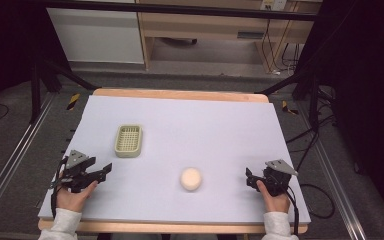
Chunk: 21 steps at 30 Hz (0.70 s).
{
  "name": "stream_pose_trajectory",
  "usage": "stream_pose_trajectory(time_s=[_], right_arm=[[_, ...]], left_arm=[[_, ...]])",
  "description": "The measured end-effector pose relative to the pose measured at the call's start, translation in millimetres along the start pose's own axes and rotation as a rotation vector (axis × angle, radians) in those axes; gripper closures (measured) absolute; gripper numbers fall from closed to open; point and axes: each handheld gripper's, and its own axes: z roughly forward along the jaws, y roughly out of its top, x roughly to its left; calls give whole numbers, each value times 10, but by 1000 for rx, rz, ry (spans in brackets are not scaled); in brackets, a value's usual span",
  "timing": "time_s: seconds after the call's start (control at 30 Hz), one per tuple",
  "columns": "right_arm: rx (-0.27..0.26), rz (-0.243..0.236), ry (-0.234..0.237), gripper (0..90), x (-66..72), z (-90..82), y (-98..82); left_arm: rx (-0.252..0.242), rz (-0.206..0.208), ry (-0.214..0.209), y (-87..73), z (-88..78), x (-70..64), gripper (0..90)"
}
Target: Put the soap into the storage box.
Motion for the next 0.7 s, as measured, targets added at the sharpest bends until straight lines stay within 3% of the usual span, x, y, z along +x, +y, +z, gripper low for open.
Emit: stream_pose_trajectory(time_s=[0.2, 0.47, 0.7], right_arm=[[-9, 3, -1, 36, 0, -22, -7], [-17, -1, 16, 33, 15, -26, -5], [-11, 3, 19, 38, 6, -15, -4]], left_arm=[[-4, 19, -16, 44, -13, -60, 307], [-21, 1, -36, 73, -45, -75, 297], [-13, 11, -59, 94, -27, -143, 283]])
